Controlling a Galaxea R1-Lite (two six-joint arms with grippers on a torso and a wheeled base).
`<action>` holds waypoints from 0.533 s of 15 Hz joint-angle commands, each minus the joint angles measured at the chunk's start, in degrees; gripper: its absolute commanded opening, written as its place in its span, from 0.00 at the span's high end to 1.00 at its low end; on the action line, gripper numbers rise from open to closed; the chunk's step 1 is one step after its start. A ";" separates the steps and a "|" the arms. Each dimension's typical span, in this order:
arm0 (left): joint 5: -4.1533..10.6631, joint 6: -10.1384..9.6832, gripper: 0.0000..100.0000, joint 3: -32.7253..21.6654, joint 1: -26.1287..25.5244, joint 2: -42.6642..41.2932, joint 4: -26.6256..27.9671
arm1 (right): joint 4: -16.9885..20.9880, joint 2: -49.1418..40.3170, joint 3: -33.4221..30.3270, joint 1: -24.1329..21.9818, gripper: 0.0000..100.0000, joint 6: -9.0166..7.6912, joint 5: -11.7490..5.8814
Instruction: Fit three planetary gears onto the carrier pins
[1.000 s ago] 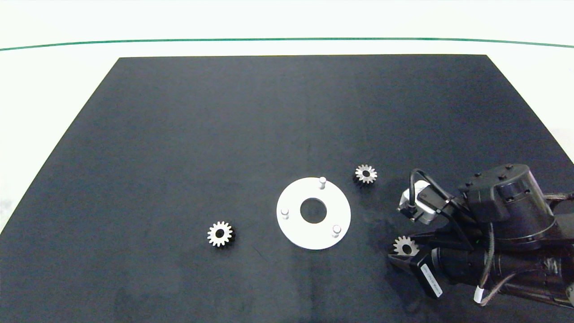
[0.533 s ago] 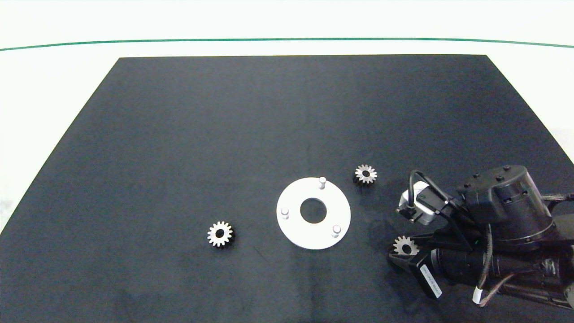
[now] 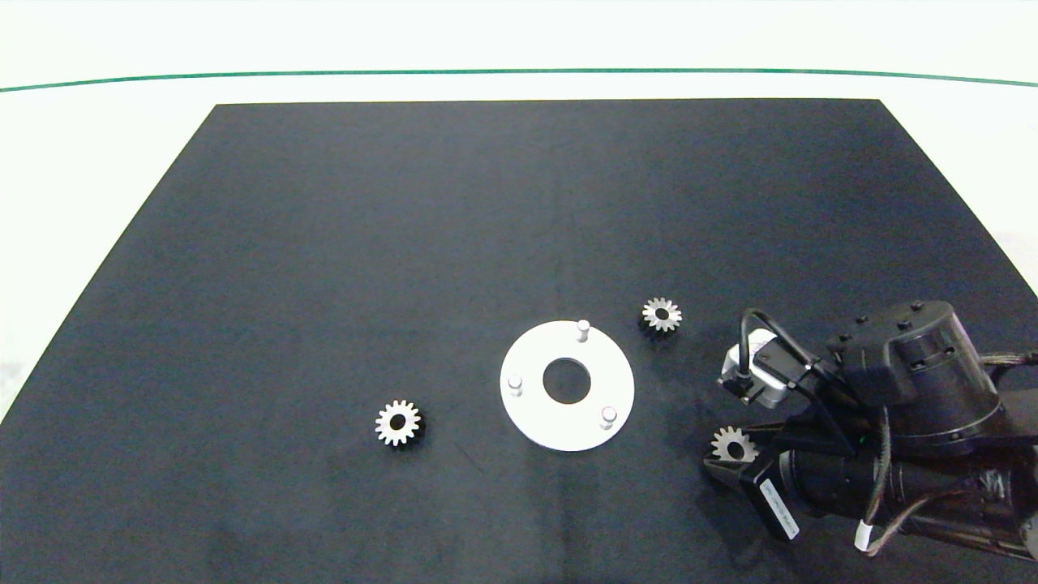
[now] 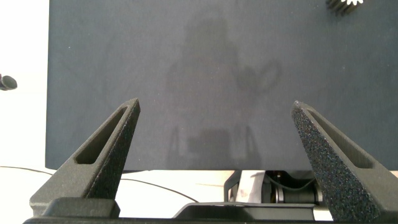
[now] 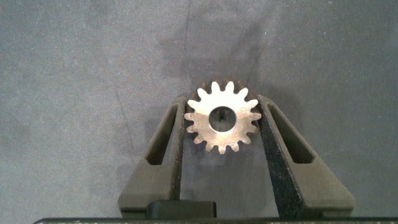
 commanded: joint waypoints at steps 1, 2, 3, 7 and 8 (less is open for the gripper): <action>0.00 0.03 0.00 -0.04 -0.06 -0.04 0.12 | 0.13 -0.22 -0.14 0.01 0.87 -0.05 -0.13; 0.00 0.03 0.00 -0.04 0.03 -0.04 0.12 | 0.31 -0.57 -0.84 0.10 0.87 -0.14 -0.21; 0.00 0.03 0.00 -0.04 0.03 -0.04 0.21 | 0.84 -1.36 -1.98 0.45 0.87 -0.23 -0.21; 0.00 0.03 0.00 -0.04 0.03 -0.13 0.21 | 8.75 -4.18 -7.61 1.60 0.87 -0.40 -0.30; 0.00 0.11 0.00 -0.04 0.03 -0.13 0.21 | 9.27 -4.44 -8.84 2.12 0.87 -0.40 -0.39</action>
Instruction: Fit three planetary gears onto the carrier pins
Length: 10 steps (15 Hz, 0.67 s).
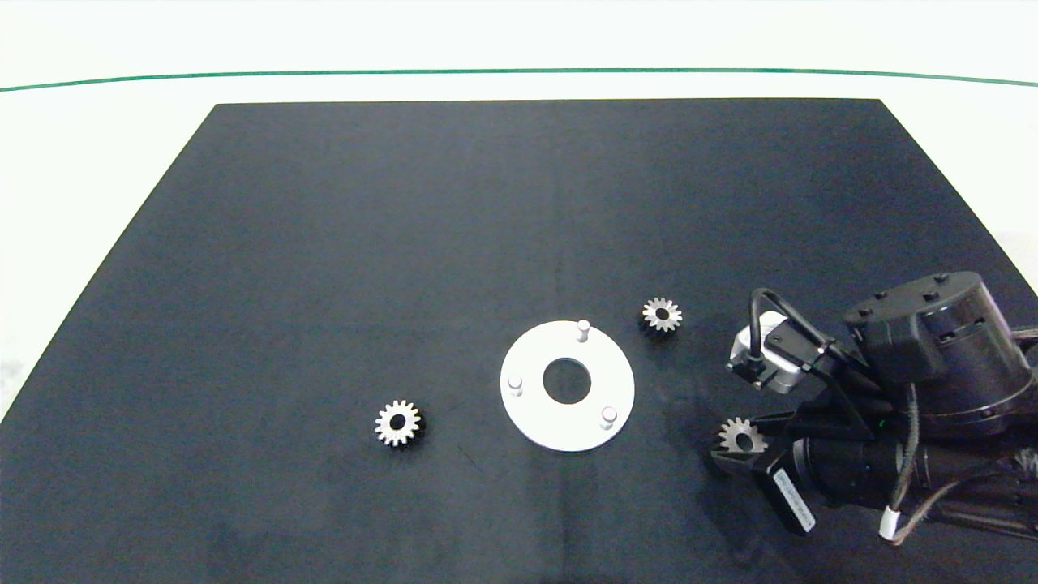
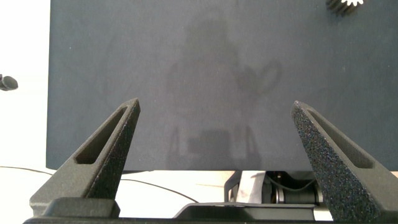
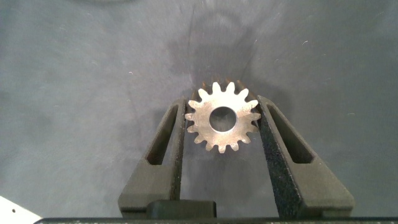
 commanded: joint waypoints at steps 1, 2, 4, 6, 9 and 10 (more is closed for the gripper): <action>0.00 0.06 0.00 -0.01 0.03 -0.04 0.21 | 1.69 -2.02 -4.28 1.84 0.87 -0.07 -0.23; 0.00 0.24 0.00 -0.01 0.03 -0.04 0.12 | 2.48 -1.84 -5.95 2.46 0.87 -0.07 -0.23; 0.00 0.50 0.00 -0.09 0.12 -0.04 0.12 | 3.01 -1.05 -8.85 4.04 0.87 -0.16 -1.38; 0.00 0.50 0.00 -0.45 0.21 -0.04 -0.06 | 3.89 0.62 -10.34 5.71 0.87 -0.25 -1.90; 0.26 0.50 0.00 -0.53 0.29 -0.04 -0.06 | 4.06 4.14 -12.19 8.26 0.87 -0.07 -2.25; 0.35 0.50 0.00 -0.53 0.21 -0.04 -0.06 | 4.06 4.84 -12.45 8.52 0.87 -0.07 -2.25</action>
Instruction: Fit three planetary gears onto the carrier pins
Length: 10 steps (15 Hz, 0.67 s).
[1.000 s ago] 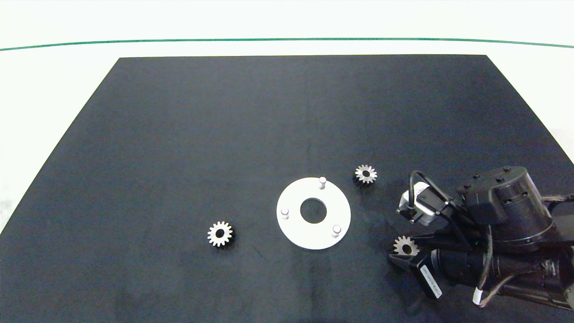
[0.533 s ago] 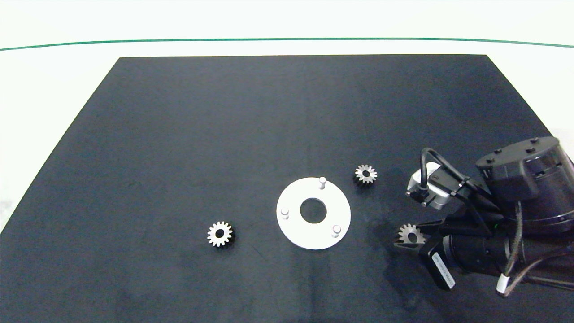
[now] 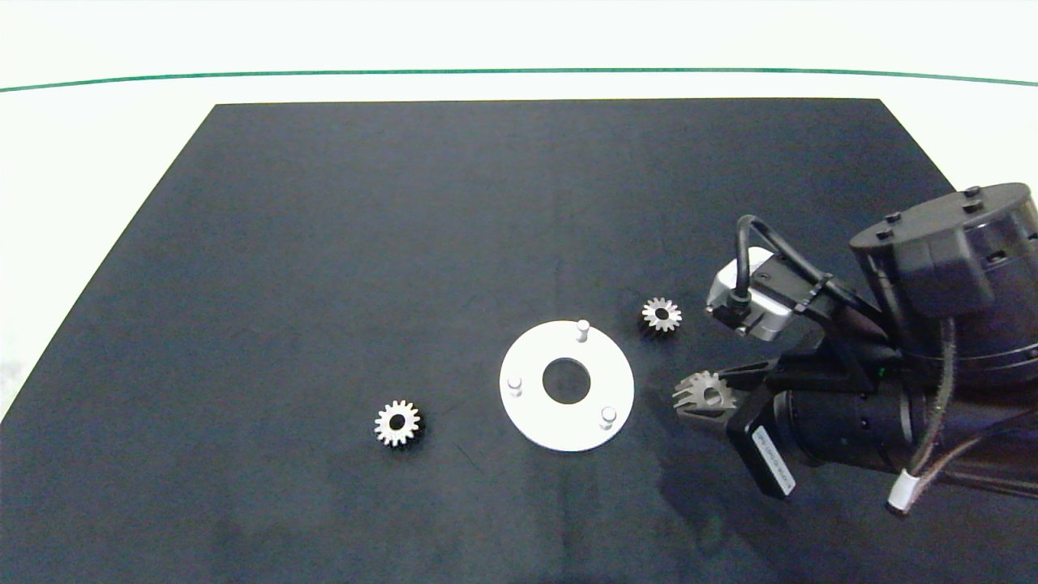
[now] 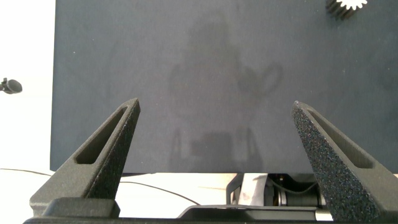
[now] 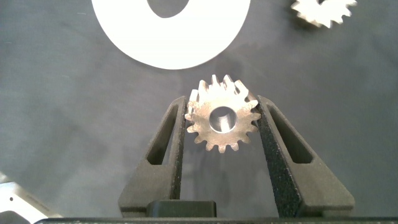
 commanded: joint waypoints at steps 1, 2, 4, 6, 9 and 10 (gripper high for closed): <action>0.11 0.13 0.00 -0.25 0.05 -0.02 0.21 | -0.02 4.56 -2.54 2.20 0.87 0.01 -0.13; 0.11 0.04 0.00 -0.60 0.05 -0.02 0.21 | -0.02 5.62 -3.24 2.55 0.87 -0.08 -0.22; 0.11 0.13 0.00 -0.95 -0.04 -0.11 0.21 | 0.07 7.20 -4.30 3.26 0.87 0.01 -0.22; 0.11 0.13 0.00 -1.39 -0.12 -0.28 0.21 | -0.02 8.52 -5.00 3.96 0.87 0.10 -0.22; 0.11 0.13 0.00 -2.18 -0.12 -0.46 0.21 | -0.11 9.84 -6.23 4.05 0.87 0.10 -0.22; 0.11 0.13 0.00 -2.09 -0.12 -0.46 0.21 | -0.11 10.28 -6.76 3.96 0.87 0.10 -0.22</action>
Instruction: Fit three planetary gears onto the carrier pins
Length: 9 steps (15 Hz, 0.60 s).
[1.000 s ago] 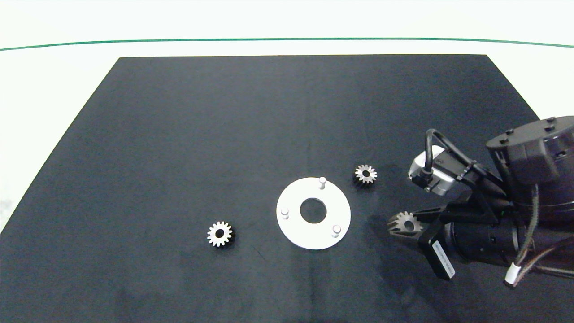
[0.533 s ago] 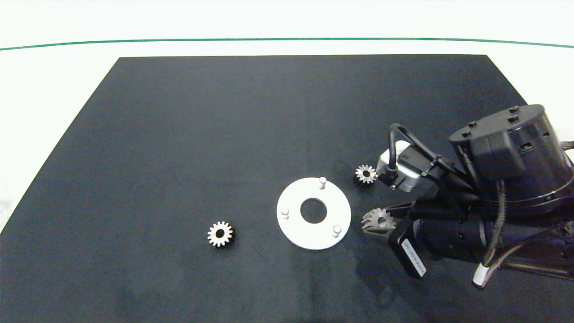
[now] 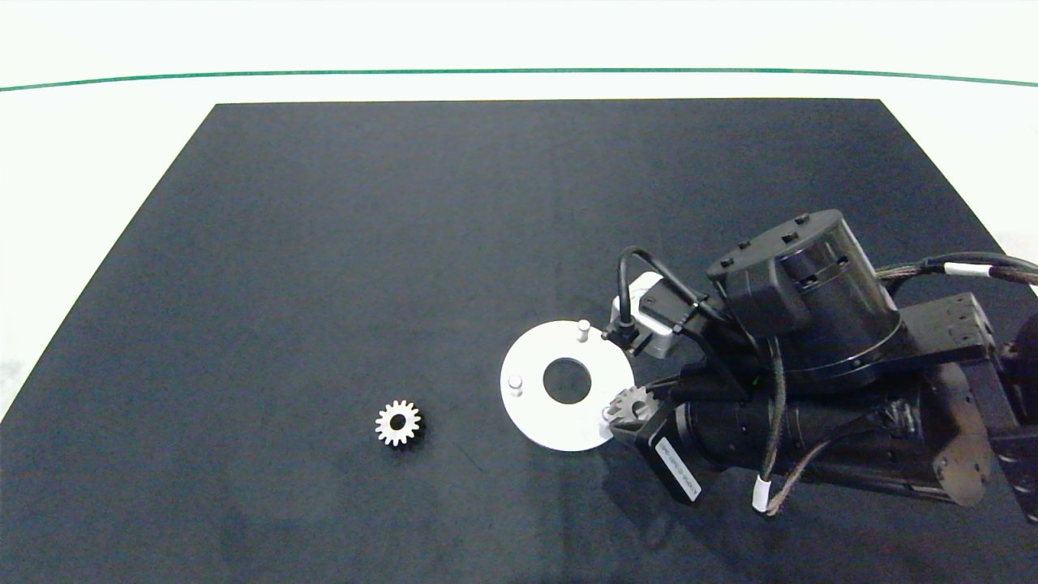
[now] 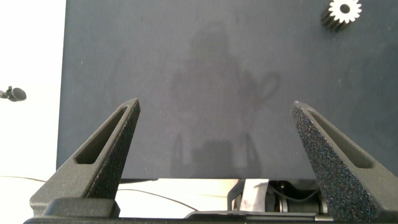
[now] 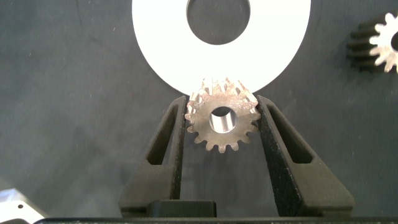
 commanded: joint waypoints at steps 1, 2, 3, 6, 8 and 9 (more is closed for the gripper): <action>-0.02 0.02 0.00 -0.02 -0.01 -0.07 0.21 | 0.14 1.79 -1.58 0.01 0.87 -0.05 -0.06; -0.02 0.02 0.00 -0.10 -0.01 -0.16 0.21 | 0.14 2.23 -1.76 0.01 0.87 -0.05 -0.06; -0.02 0.02 0.00 -0.10 -0.01 -0.16 0.21 | 0.05 2.41 -1.85 0.01 0.87 -0.05 -0.06; -0.02 0.02 0.00 -0.19 -0.01 -0.16 0.21 | 0.05 3.20 -2.20 0.01 0.87 -0.05 -0.06; -0.02 0.02 0.00 -0.28 -0.01 -0.16 0.21 | 0.05 3.46 -2.64 0.10 0.87 -0.05 -0.06; -0.02 0.02 0.00 -0.54 -0.09 -0.16 0.21 | -0.04 3.72 -2.81 0.10 0.87 -0.05 -0.06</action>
